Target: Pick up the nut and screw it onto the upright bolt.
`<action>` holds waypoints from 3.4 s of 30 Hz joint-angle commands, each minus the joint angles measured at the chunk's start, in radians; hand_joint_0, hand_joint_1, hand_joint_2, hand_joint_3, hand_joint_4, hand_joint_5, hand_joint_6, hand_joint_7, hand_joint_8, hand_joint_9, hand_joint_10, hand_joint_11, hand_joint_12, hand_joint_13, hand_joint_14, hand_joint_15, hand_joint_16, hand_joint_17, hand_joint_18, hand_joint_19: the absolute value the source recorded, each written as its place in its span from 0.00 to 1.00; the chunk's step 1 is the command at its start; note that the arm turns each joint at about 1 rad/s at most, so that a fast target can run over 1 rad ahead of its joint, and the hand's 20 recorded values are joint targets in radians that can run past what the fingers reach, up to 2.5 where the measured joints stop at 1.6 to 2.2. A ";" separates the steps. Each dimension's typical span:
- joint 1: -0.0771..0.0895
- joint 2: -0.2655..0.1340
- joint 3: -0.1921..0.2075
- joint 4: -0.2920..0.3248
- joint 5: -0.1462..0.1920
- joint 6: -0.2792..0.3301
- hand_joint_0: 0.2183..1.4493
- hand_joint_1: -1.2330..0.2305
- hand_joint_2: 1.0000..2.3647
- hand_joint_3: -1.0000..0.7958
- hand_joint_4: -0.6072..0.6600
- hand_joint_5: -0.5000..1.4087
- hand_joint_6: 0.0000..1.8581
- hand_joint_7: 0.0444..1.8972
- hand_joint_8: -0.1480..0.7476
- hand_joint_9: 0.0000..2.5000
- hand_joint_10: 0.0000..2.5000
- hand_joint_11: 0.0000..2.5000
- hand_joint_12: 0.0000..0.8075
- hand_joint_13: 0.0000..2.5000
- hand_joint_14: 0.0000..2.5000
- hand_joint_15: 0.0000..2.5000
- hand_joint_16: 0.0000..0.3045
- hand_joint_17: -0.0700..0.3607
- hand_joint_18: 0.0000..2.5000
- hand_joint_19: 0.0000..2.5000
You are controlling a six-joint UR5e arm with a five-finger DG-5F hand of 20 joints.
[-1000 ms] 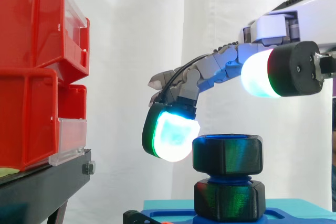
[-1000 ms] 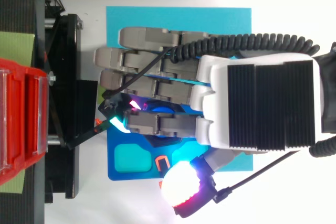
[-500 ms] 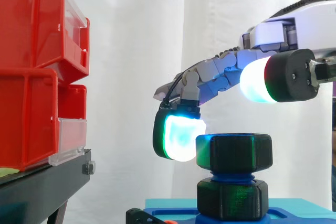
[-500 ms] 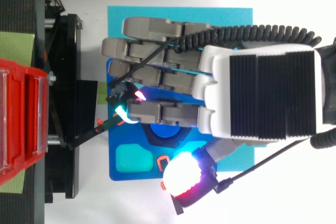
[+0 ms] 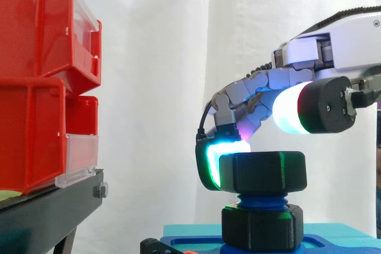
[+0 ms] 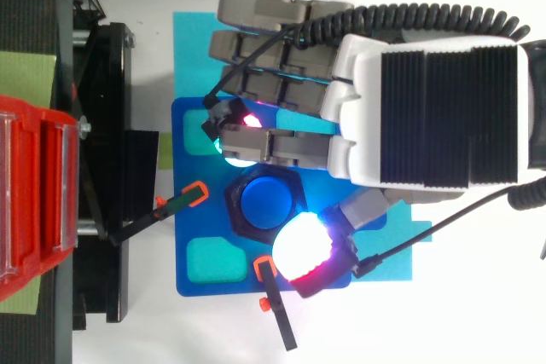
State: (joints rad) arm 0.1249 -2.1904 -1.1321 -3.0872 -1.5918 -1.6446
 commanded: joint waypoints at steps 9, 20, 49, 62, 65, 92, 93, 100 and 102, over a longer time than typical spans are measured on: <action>-0.018 0.001 0.003 -0.013 -0.013 -0.012 0.26 0.74 0.00 0.28 0.53 0.28 0.36 0.63 0.44 0.46 0.00 0.00 0.24 0.34 0.00 0.00 0.06 0.25 0.21 0.03; -0.037 0.003 0.063 -0.074 -0.033 -0.041 0.24 0.76 0.00 0.28 0.67 0.24 0.27 0.54 0.43 0.40 0.00 0.00 0.30 0.27 0.00 0.00 0.09 0.31 0.14 0.03; 0.033 0.001 0.048 -0.018 0.026 -0.047 0.22 0.79 0.00 0.28 0.61 0.21 0.27 0.41 0.40 0.24 0.00 0.00 0.39 0.14 0.00 0.00 0.12 0.36 0.00 0.00; 0.062 -0.009 0.038 -0.015 0.058 -0.034 0.22 0.79 0.00 0.28 0.62 0.24 0.27 0.64 0.42 0.24 0.00 0.00 0.39 0.15 0.00 0.00 0.12 0.35 0.01 0.00; 0.062 -0.009 0.038 -0.018 0.061 -0.034 0.23 0.78 0.00 0.28 0.61 0.25 0.27 0.70 0.43 0.26 0.00 0.00 0.38 0.17 0.00 0.00 0.11 0.34 0.03 0.00; 0.010 -0.008 0.038 -0.077 0.032 -0.047 0.27 0.70 0.00 0.28 0.52 0.29 0.36 0.65 0.45 0.63 0.00 0.05 0.20 0.43 0.00 0.02 0.06 0.26 0.32 0.10; 0.007 -0.008 0.038 -0.082 0.027 -0.049 0.27 0.70 0.00 0.28 0.52 0.29 0.36 0.64 0.43 0.66 0.00 0.06 0.20 0.44 0.00 0.02 0.06 0.25 0.33 0.11; -0.011 -0.006 0.041 -0.104 0.015 -0.064 0.26 0.70 0.00 0.28 0.51 0.29 0.37 0.63 0.43 0.74 0.00 0.12 0.18 0.48 0.00 0.02 0.05 0.23 0.37 0.12; -0.018 -0.006 0.045 -0.110 0.012 -0.069 0.26 0.70 0.00 0.28 0.51 0.29 0.36 0.64 0.43 0.74 0.00 0.12 0.18 0.48 0.00 0.02 0.05 0.24 0.36 0.12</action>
State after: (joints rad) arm 0.1156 -2.1967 -1.0908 -3.1884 -1.5759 -1.7069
